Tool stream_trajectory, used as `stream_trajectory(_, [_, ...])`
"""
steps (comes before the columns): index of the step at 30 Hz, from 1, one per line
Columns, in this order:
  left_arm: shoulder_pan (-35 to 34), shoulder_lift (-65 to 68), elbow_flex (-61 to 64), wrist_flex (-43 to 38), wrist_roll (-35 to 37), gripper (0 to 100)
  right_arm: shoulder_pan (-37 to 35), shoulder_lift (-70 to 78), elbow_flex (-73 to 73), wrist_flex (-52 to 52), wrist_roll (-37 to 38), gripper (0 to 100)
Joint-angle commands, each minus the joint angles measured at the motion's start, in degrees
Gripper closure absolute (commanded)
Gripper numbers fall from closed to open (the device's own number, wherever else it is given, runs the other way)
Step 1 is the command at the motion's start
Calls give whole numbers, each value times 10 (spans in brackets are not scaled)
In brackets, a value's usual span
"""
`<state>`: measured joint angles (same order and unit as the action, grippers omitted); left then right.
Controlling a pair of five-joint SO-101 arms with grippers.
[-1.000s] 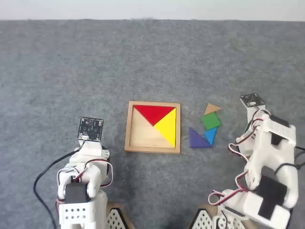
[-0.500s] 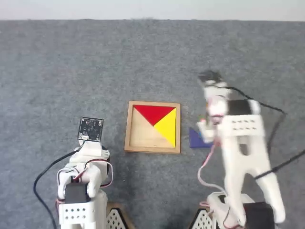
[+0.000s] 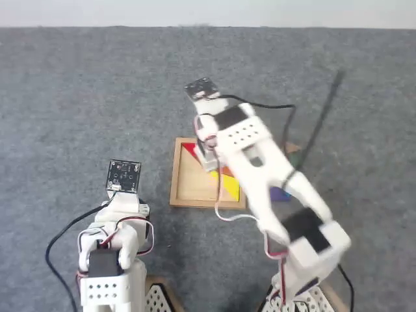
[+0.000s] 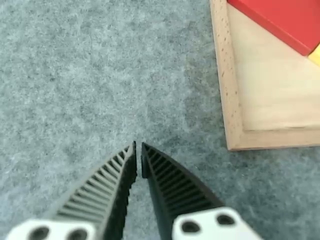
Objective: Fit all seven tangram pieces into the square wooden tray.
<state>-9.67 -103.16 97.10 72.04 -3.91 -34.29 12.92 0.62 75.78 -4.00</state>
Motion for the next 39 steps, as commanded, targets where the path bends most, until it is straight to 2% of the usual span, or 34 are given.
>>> stream_trajectory(1, [4,-10,-6,2,-1,979,-7,36,-59,-41,-49,924])
stream_trajectory(11, [4,-10,-6,2,-1,979,-76,67,-71,-90,-83,924])
stream_trajectory(21, [4,-10,-6,2,-1,979,-81,67,-71,-108,-84,916])
stream_trajectory(29, [4,-10,-6,2,-1,979,-85,92,-75,-107,-83,758])
stream_trajectory(39, [4,-10,-6,2,-1,979,-80,95,-93,-109,-66,755])
